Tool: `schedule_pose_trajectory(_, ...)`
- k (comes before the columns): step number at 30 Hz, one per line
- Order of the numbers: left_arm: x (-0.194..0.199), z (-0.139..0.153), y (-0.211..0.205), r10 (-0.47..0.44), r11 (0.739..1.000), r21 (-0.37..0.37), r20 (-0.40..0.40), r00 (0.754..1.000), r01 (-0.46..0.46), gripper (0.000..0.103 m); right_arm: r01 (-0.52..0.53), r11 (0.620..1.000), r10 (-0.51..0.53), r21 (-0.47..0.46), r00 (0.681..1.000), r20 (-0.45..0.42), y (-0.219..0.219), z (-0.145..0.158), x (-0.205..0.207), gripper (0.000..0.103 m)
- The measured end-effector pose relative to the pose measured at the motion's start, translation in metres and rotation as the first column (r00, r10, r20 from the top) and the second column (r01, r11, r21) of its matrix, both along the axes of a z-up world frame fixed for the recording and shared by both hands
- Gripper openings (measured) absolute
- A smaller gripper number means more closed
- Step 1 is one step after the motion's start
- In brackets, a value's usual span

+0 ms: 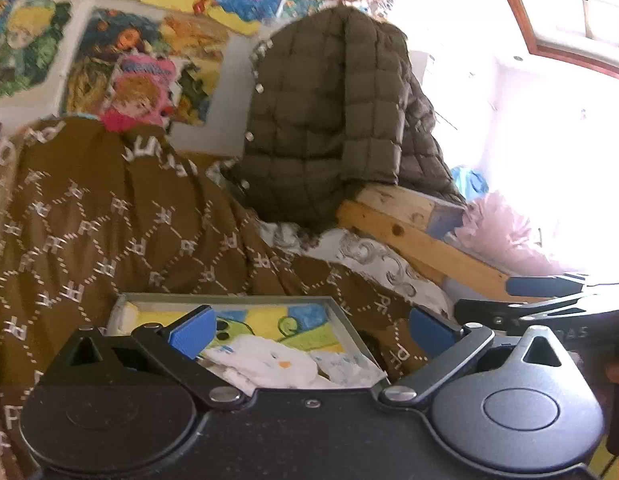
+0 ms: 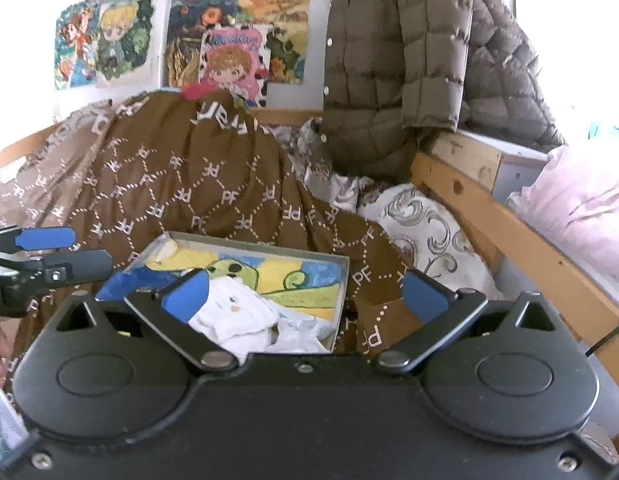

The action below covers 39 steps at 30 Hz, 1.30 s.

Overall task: Organize soft objects
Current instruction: 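Raise both open tools from the tray and move them back to the pile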

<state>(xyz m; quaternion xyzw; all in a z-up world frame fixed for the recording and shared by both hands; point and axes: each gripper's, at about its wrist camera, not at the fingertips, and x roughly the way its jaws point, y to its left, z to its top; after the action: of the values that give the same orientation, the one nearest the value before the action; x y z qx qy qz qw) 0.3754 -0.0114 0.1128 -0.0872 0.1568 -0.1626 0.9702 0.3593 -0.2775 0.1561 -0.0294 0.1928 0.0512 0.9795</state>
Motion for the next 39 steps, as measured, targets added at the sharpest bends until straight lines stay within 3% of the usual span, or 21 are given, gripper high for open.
schedule_pose_trajectory(7, -0.041, 0.012, -0.007, 0.087, 0.996, 0.015, 0.075, 0.993, -0.089, 0.102, -0.019, 0.999, 0.018, 0.034, 0.999, 0.046, 0.001, 0.029, -0.062, 0.102)
schedule_pose_trajectory(13, -0.078, 0.017, -0.011, 0.194, 0.981, -0.004, 0.089, 0.977, -0.194, 0.102, -0.018, 0.998, 0.015, 0.055, 0.998, 0.063, -0.002, 0.034, -0.122, 0.102)
schedule_pose_trajectory(24, -0.159, 0.006, -0.026, 0.344, 0.938, 0.010, 0.104, 0.933, -0.347, 0.102, 0.055, 0.989, -0.067, 0.136, 0.994, 0.088, -0.015, 0.010, -0.232, 0.102)
schedule_pose_trajectory(29, -0.198, -0.016, -0.024, 0.400, 0.913, 0.058, 0.064, 0.914, -0.403, 0.102, 0.096, 0.987, -0.112, 0.128, 0.986, 0.123, -0.016, -0.009, -0.281, 0.102)
schedule_pose_trajectory(35, -0.231, -0.038, -0.017, 0.494, 0.864, 0.113, 0.000, 0.870, -0.490, 0.102, 0.136, 0.981, -0.156, 0.140, 0.978, 0.142, -0.010, -0.032, -0.326, 0.103)
schedule_pose_trajectory(39, -0.249, -0.047, -0.012, 0.516, 0.851, 0.126, -0.018, 0.856, -0.510, 0.102, 0.169, 0.974, -0.191, 0.149, 0.971, 0.146, -0.005, -0.046, -0.347, 0.102)
